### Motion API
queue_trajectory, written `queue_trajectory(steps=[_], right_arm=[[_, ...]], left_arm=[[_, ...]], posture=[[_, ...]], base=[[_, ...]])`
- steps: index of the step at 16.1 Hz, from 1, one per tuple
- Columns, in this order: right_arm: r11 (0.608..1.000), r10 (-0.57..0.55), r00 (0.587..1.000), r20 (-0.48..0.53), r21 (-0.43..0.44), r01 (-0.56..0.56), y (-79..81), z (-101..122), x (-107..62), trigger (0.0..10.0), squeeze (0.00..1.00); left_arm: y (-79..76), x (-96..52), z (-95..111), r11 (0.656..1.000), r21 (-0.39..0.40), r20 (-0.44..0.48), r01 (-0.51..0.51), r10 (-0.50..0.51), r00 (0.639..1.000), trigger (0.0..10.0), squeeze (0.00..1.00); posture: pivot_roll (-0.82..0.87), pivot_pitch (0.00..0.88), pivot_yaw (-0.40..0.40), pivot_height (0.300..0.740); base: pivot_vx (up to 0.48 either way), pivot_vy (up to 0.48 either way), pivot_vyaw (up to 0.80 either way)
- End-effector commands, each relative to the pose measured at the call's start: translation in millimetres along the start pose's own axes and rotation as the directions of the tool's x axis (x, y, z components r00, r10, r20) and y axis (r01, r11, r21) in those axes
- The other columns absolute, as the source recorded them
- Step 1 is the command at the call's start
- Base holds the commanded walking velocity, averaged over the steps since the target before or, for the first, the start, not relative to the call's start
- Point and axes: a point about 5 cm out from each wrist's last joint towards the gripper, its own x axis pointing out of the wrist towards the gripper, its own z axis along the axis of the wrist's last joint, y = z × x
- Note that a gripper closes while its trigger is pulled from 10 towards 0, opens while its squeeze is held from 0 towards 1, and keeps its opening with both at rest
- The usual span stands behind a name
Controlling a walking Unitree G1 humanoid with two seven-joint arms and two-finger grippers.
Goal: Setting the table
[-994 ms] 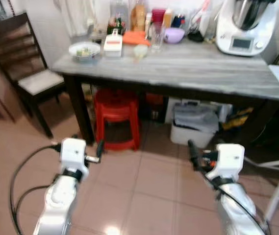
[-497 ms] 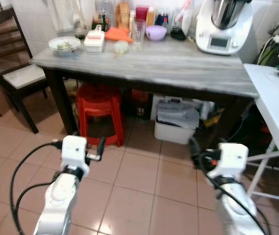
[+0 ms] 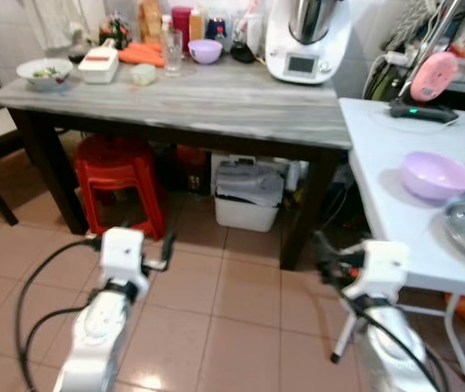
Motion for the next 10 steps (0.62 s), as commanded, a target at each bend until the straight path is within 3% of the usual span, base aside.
queue_trajectory(steps=[1,4,10], right_arm=[[1.000,-0.012,1.000,0.005,-0.012,0.012,-5.7,2.6,-0.2,10.0,0.00],[1.000,-0.013,1.000,0.002,-0.009,0.013,-6.0,2.6,-0.5,10.0,0.00],[1.000,-0.008,1.000,-0.002,-0.012,0.008,-5.9,2.4,-0.7,10.0,0.00]], left_arm=[[-2.8,2.0,4.9,1.000,-0.004,0.018,0.015,-0.015,1.000,10.0,0.00],[-4.7,2.2,4.9,1.000,-0.006,0.016,0.023,-0.023,1.000,10.0,0.00],[-8.1,2.1,4.2,0.999,-0.003,0.013,0.036,-0.036,0.999,10.0,0.00]], posture=[[0.02,0.000,-0.007,0.740],[0.02,0.000,-0.006,0.740],[0.02,0.000,-0.006,0.740]], base=[[0.000,-0.480,0.00],[0.000,-0.480,0.00],[0.000,-0.480,-0.40]])
